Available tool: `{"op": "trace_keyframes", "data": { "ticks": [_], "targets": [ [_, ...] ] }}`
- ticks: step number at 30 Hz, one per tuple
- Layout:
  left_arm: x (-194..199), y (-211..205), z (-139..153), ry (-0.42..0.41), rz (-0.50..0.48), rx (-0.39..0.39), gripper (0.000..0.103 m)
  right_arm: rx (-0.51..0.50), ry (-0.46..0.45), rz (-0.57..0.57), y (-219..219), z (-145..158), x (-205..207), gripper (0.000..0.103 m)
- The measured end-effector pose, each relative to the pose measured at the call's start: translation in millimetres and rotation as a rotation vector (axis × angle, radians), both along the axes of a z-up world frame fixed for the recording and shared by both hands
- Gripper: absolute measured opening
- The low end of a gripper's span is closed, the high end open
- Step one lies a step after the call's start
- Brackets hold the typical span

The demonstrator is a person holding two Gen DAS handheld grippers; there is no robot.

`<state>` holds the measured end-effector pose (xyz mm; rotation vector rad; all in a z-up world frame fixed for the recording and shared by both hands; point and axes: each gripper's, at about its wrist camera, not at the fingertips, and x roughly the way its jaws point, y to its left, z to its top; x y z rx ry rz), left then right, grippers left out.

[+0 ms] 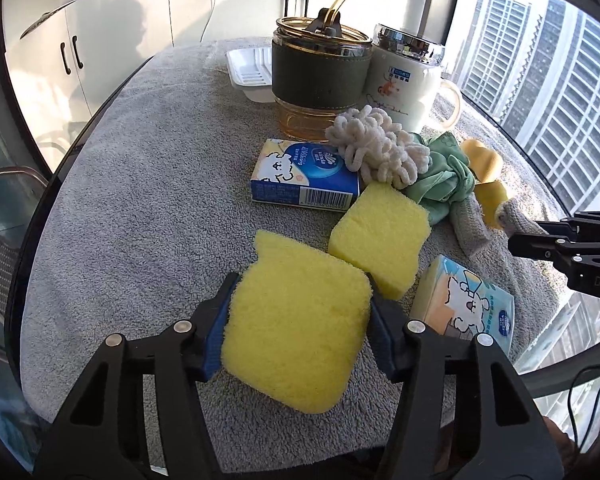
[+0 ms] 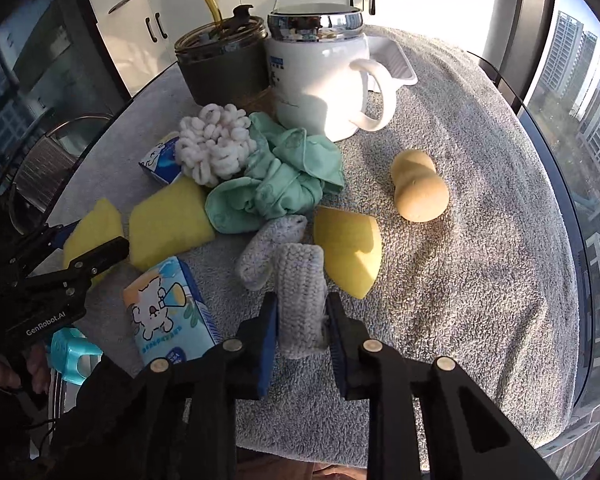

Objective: Organize soft objects
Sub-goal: 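Grasp the yellow sponge with the left tool while the right tool grasps the grey sock, then carry the sponge and sock to the white tray with both tools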

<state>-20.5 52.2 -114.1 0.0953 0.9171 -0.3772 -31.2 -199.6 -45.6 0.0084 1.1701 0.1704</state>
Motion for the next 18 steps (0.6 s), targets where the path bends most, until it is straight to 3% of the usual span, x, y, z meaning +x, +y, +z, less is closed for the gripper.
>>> {"op": "trace_keyframes", "data": {
  "ticks": [8, 18],
  "targets": [
    [9.1, 22.5, 4.5, -0.020, 0.064, 0.028, 0.055, -0.020, -0.039, -0.047, -21.8, 18.3, -9.5, 0.026],
    [59.5, 58.4, 6.3, -0.060, 0.203, 0.059, 0.055, -0.054, -0.032, -0.241, -91.3, 1.9, 27.2, 0.026]
  ]
}}
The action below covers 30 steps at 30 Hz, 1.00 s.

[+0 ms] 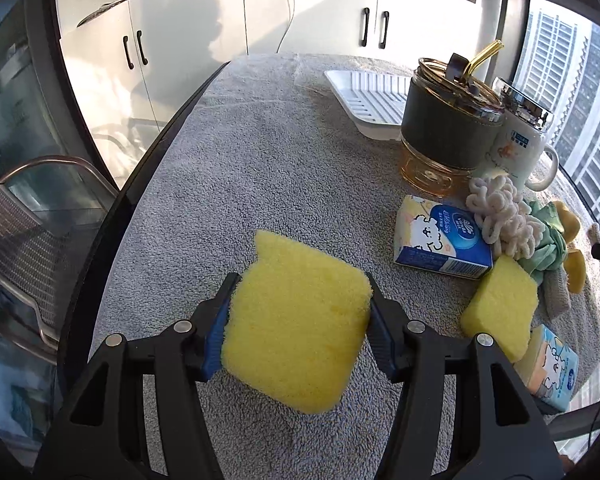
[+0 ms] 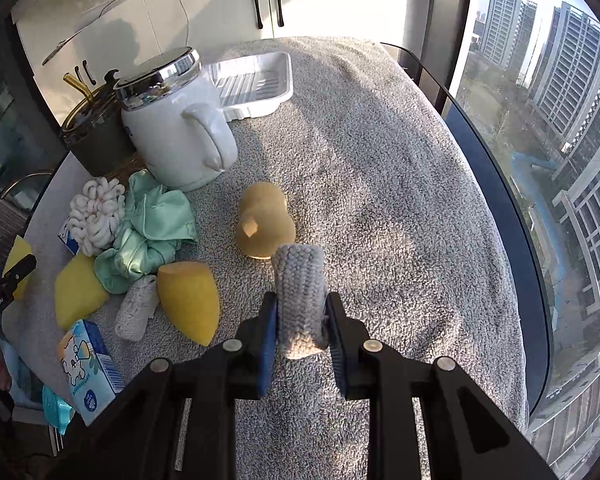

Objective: Organize soft objects
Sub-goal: 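Carry the sponge and sock to the white tray with both tools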

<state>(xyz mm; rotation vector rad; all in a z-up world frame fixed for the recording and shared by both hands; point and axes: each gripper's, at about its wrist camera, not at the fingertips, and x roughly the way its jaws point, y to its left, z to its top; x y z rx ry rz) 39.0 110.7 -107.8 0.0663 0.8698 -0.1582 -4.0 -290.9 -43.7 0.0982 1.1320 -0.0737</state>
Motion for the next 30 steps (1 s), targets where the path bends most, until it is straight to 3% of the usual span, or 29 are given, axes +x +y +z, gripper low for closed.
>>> {"op": "trace_keyframes", "data": {
  "ticks": [8, 11, 15, 19, 25, 30],
  "targets": [
    [53.6, 12.3, -8.5, 0.019, 0.065, 0.002, 0.055, 0.020, 0.002, -0.086, -39.8, -7.5, 43.6, 0.026],
    [77.6, 13.2, -8.0, 0.007, 0.082, 0.045, 0.055, 0.043, 0.005, -0.087, -48.8, -11.3, 64.2, 0.026],
    [115.9, 13.4, -5.7, -0.001, 0.078, 0.052, 0.055, 0.086, 0.001, -0.075, -60.7, -15.8, 102.0, 0.026],
    [160.1, 16.5, -5.6, -0.003, 0.098, 0.060, 0.055, 0.066, 0.001, -0.068, -73.8, -20.5, 149.9, 0.026],
    [217.4, -4.1, -0.2, -0.027, 0.032, 0.056, 0.055, 0.092, -0.013, -0.034, -78.8, -17.4, 207.3, 0.026],
    [254.6, -42.8, 15.5, -0.065, -0.059, 0.063, 0.055, 0.096, -0.031, 0.026, -58.4, -8.7, 251.6, 0.026]
  ]
}}
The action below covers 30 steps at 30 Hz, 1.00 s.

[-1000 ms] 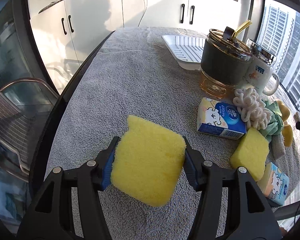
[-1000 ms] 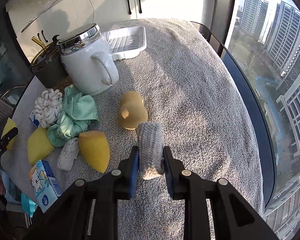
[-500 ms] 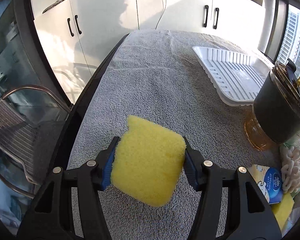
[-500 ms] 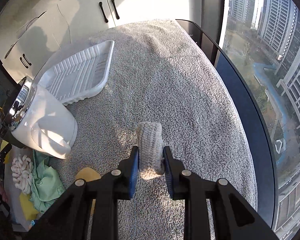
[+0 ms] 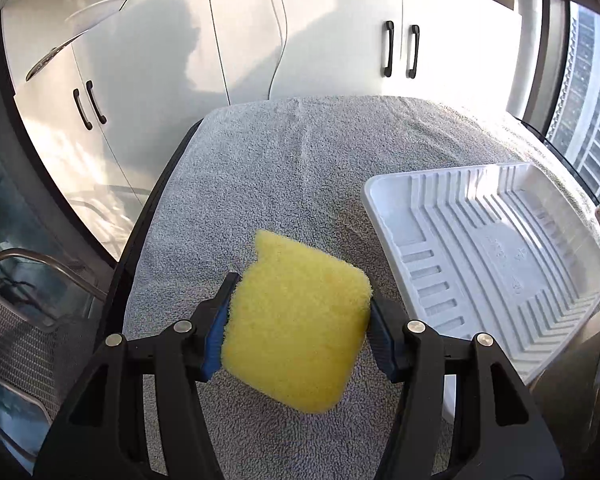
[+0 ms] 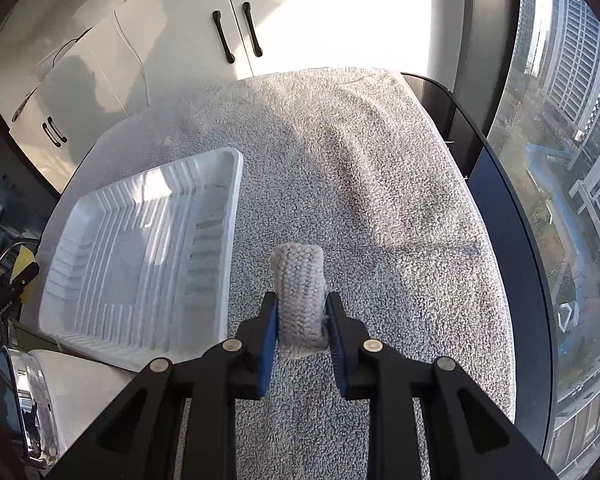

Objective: Organize soft objects
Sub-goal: 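Carry the sponge and sock to the white tray with both tools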

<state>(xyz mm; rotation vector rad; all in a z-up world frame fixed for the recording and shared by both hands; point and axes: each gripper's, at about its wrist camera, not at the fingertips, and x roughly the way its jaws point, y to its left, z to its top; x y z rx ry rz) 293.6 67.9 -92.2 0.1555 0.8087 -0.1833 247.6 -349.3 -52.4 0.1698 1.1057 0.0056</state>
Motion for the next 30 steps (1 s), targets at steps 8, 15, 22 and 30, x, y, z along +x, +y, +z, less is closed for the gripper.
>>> {"op": "trace_keyframes", "data": {
  "ticks": [8, 15, 22, 30],
  "targets": [
    [40.1, -60.6, 4.2, 0.041, -0.122, -0.009, 0.056, 0.002, -0.032, 0.148, 50.8, 12.0, 50.6, 0.026],
    [51.0, -93.8, -9.3, 0.074, -0.217, 0.020, 0.056, -0.013, 0.028, 0.301, 90.2, -9.9, 80.6, 0.026],
    [53.5, -108.9, -23.2, 0.110, -0.277, 0.034, 0.056, -0.008, 0.078, 0.331, 98.9, -34.7, 92.9, 0.026],
    [52.2, -122.8, -29.6, 0.151, -0.350, 0.107, 0.059, -0.027, 0.065, 0.337, 103.2, -35.1, 91.5, 0.037]
  ]
}}
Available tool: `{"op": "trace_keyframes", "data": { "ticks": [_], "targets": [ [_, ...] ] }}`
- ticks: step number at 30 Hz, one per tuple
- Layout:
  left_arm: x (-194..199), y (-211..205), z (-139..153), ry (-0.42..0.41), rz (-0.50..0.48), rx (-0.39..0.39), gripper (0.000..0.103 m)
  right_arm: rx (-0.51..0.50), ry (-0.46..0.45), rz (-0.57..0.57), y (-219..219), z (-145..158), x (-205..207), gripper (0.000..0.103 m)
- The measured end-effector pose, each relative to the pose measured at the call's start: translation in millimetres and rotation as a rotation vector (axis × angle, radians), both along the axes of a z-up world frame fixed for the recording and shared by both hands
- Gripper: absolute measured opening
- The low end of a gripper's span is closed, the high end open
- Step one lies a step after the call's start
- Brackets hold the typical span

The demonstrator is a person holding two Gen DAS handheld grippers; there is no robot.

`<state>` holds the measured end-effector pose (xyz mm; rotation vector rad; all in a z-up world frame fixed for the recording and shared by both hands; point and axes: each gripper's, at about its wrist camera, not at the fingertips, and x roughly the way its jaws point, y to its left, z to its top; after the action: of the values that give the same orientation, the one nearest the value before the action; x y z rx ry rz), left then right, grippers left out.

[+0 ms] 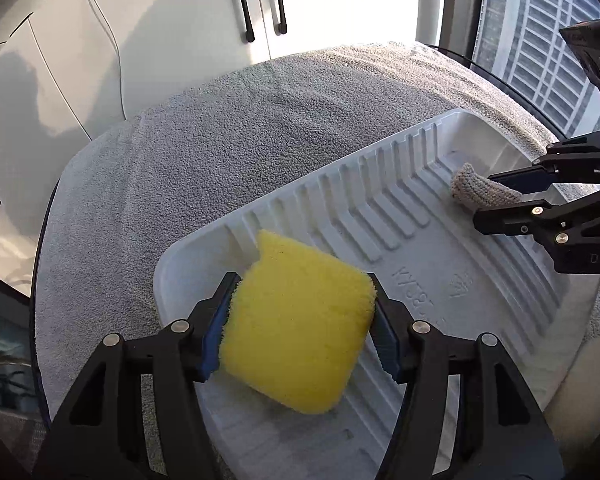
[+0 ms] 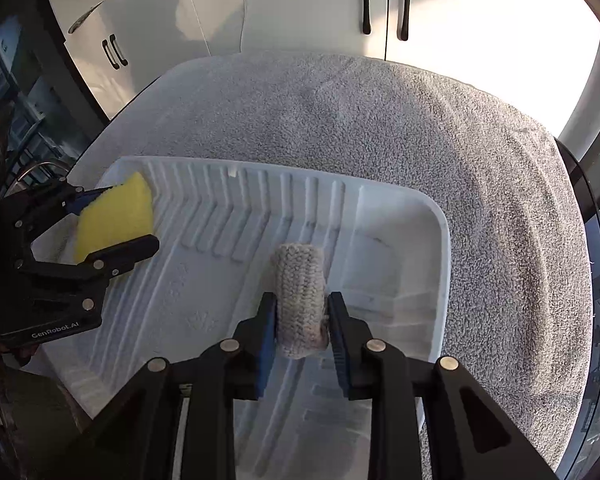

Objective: Organize soft objects
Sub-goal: 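Carry the sponge and sock to the white tray with both tools, then open the right tool to drop the sock while the left tool releases the sponge in the tray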

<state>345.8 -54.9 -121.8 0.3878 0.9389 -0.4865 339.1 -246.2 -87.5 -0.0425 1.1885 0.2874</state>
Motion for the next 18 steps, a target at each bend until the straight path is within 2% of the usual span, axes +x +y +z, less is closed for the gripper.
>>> {"op": "trace_keyframes", "data": {
  "ticks": [1, 2, 7, 12, 14, 16, 18],
  "targets": [
    [-1.0, -0.4, -0.3, 0.000, -0.006, 0.008, 0.060, -0.002, -0.002, 0.001, 0.4, 0.4, -1.0, 0.047],
    [-0.4, -2.2, -0.7, -0.001, -0.008, 0.011, 0.060, -0.004, -0.010, 0.003, 1.1, 1.2, -2.1, 0.051],
    [-4.6, -1.9, -0.4, 0.020, -0.032, -0.001, 0.061, -0.017, -0.019, 0.007, 5.1, 4.1, -2.4, 0.052],
    [-13.3, 5.3, 8.8, -0.005, -0.045, -0.039, 0.063, -0.021, -0.048, 0.004, 1.6, 12.9, -8.9, 0.066],
    [-13.5, 7.0, 9.6, 0.031, -0.062, -0.064, 0.063, -0.010, -0.057, 0.003, -0.3, 16.7, -11.9, 0.071],
    [-12.3, 9.5, 8.7, 0.082, -0.078, -0.098, 0.063, -0.009, -0.054, -0.006, -1.6, 18.0, -13.7, 0.071],
    [-12.3, 10.9, 9.5, 0.078, -0.068, -0.105, 0.063, -0.009, -0.048, -0.006, -2.3, 18.1, -16.9, 0.071]
  ]
}}
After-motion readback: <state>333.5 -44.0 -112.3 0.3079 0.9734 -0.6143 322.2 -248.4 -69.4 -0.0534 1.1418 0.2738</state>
